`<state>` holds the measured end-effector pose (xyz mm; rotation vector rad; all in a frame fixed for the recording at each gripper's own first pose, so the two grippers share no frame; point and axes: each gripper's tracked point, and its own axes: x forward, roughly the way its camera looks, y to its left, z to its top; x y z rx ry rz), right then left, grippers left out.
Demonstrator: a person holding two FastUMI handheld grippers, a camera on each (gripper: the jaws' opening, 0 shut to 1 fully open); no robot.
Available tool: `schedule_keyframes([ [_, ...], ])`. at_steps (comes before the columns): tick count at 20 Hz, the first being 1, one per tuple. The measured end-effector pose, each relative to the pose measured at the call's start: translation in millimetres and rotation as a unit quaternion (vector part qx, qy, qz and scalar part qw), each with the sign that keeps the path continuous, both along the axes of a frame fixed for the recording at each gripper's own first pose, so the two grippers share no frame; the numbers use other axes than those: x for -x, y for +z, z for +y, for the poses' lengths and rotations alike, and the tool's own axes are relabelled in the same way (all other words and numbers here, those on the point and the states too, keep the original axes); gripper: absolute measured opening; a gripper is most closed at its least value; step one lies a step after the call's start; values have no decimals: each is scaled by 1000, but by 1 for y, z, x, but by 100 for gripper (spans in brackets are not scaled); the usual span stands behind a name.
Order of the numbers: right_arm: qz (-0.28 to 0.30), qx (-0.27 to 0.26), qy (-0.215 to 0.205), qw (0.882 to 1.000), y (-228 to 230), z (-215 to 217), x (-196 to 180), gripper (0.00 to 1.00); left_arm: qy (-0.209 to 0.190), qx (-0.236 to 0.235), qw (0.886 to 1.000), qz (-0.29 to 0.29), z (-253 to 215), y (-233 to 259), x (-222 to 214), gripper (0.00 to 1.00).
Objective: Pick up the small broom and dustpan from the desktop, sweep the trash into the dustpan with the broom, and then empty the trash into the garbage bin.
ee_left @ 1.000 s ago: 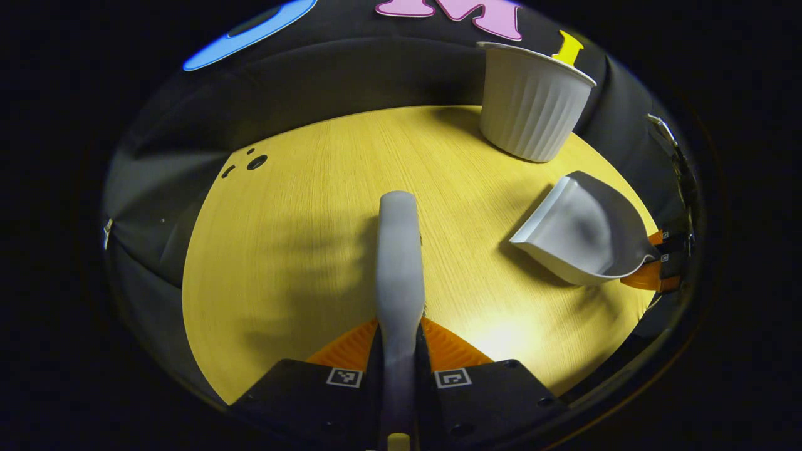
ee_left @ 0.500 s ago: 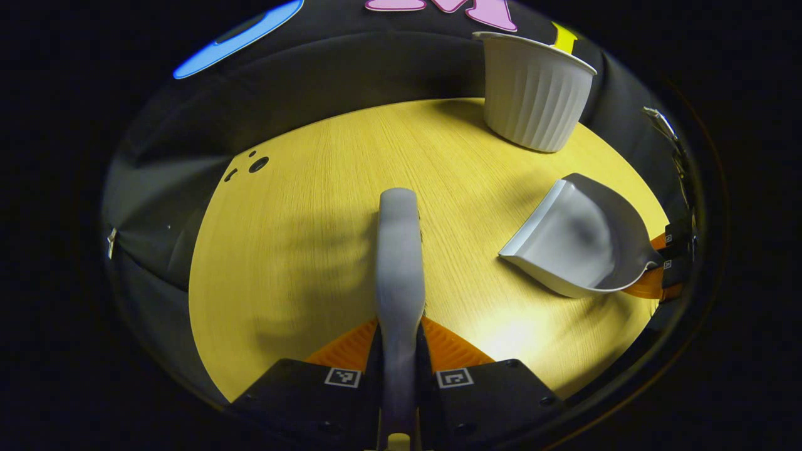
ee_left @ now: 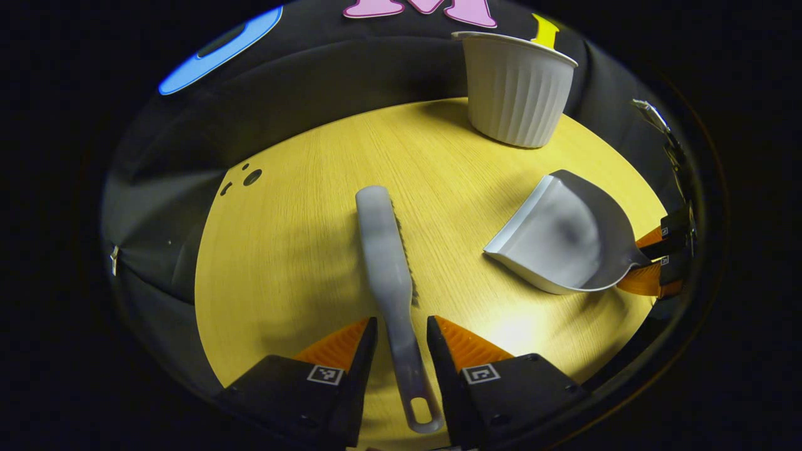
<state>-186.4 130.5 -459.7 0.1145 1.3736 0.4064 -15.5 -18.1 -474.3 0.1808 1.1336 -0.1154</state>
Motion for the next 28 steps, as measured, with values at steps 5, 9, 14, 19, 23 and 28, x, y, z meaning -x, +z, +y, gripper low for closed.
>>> schedule_keyframes([
  [5,-19,-18,-37,999,29,-9,-1,56,8,1,1000,-10,1,13,5,57],
  [9,-60,-29,-67,996,62,-23,-11,63,16,2,999,-32,9,34,7,59],
  [14,-160,-24,-103,982,117,-52,-41,68,24,12,994,-107,9,87,-8,60],
  [19,-258,-2,-114,959,174,-76,-72,73,34,64,975,-210,-11,162,-39,59],
  [23,-311,3,-135,941,217,-88,-99,87,20,114,956,-271,-35,217,-60,60],
  [28,-382,25,-162,910,261,-107,-125,98,-8,118,937,-329,-51,255,-76,77],
])
